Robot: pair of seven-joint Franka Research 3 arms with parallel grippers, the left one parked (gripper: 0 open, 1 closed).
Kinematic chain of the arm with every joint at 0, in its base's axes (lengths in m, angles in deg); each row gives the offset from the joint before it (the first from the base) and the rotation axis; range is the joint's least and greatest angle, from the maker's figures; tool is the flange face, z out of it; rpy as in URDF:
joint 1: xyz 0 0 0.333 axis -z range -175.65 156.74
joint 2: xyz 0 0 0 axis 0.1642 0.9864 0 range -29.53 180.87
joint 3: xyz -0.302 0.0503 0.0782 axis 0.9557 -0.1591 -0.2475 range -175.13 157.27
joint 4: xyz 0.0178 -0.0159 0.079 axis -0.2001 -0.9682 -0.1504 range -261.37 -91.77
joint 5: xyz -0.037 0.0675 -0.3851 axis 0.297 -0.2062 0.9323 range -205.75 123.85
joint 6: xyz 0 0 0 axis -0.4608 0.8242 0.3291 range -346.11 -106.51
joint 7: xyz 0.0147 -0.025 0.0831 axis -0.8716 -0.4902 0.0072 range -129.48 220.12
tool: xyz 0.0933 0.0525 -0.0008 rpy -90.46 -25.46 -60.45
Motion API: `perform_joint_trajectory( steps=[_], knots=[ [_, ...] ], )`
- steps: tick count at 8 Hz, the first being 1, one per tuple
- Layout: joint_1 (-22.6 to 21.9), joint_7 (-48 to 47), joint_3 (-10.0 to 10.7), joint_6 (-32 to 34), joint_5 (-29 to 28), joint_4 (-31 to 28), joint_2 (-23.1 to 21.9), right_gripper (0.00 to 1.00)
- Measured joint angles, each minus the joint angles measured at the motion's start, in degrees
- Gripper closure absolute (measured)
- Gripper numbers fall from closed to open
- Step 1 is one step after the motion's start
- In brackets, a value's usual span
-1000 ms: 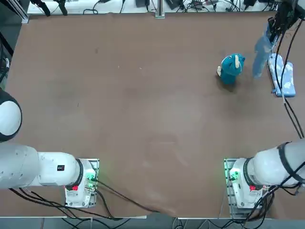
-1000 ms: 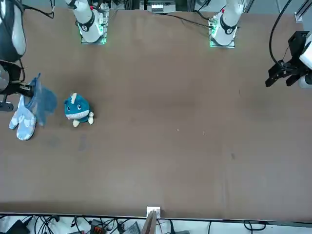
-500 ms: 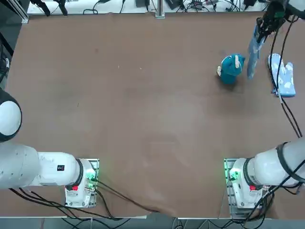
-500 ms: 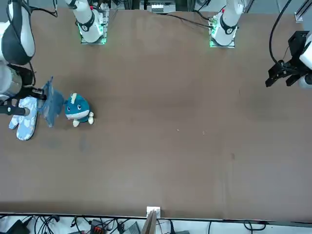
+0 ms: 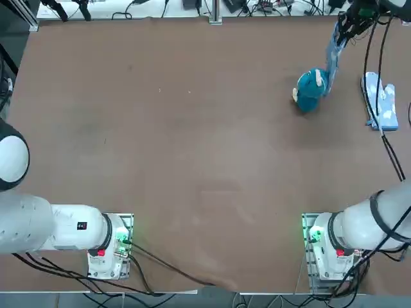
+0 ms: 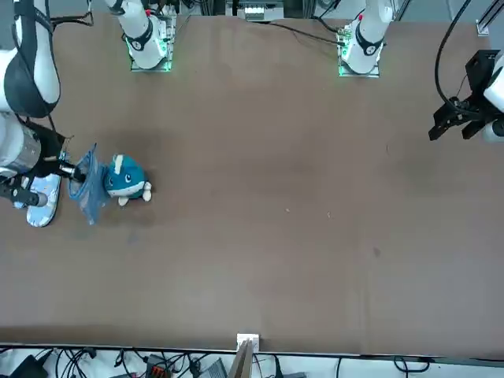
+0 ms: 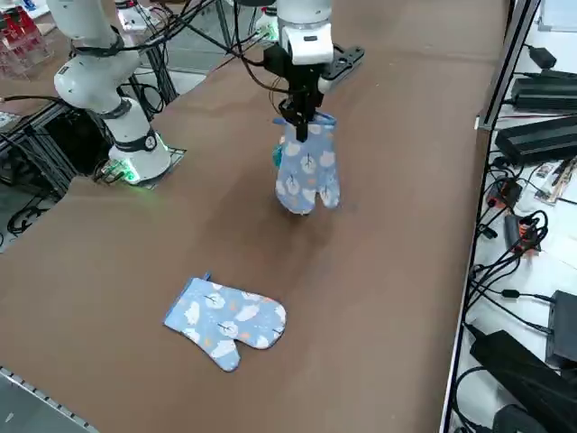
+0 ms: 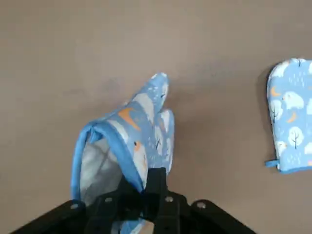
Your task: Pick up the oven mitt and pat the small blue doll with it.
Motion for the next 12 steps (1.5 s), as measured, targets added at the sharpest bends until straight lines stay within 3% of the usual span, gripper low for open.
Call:
perform_joint_trajectory(
  steps=[2, 4, 7, 12],
  knots=[
    [0.86, 0.14, 0.47, 0.71, 6.18, 2.03, 0.71, 0.96],
    [0.66, 0.21, 0.31, 7.44, 7.28, 2.37, 0.72, 0.96],
    [-1.09, -0.01, -0.21, 13.78, 7.25, 2.27, 1.70, 0.96],
    [-2.12, -0.45, -0.29, 11.05, 0.71, 2.68, 4.77, 0.96]
  ],
)
